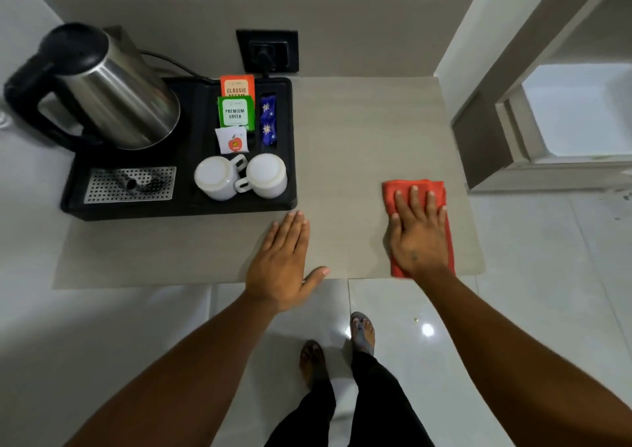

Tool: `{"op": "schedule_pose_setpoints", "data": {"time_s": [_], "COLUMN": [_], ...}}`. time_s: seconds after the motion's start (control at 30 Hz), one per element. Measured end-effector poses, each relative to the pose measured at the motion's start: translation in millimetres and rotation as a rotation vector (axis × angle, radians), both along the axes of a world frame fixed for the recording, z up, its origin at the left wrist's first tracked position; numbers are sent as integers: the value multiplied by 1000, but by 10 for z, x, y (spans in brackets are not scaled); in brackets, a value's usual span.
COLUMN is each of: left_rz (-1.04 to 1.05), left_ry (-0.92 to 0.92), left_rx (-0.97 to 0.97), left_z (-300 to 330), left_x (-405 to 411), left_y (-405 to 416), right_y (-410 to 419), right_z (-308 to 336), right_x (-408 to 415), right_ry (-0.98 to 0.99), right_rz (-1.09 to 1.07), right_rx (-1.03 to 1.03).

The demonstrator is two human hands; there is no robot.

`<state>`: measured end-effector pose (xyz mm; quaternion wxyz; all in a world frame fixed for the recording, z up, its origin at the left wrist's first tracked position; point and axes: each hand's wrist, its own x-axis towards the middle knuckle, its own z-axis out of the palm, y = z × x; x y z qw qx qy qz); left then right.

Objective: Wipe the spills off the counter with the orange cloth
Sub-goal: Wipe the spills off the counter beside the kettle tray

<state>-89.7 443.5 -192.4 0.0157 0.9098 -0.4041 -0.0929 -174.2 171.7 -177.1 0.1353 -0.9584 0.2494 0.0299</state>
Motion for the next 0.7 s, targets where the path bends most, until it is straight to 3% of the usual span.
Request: {"op": "schedule_pose_setpoints", "data": {"time_s": [0.17, 0.33, 0.43, 0.6, 0.7], "left_rz": [-4, -19, -8, -6, 8], "left_ry": [3, -22, -33, -43, -44], "left_rx": [-6, -63, -63, -53, -20], "left_z": [31, -10, -29, -31, -31], "left_x": [15, 37, 33, 14, -1], "left_y": [7, 58, 32, 8, -17], "right_y": [600, 1297, 1073, 93, -175], "right_z": [0, -45, -60, -10, 1], "right_x": [722, 487, 134, -402, -440], "right_ry": [-12, -29, -48, -12, 14], "right_rz": [-26, 130, 142, -149, -190], "right_rx": [7, 5, 15, -28, -29]}}
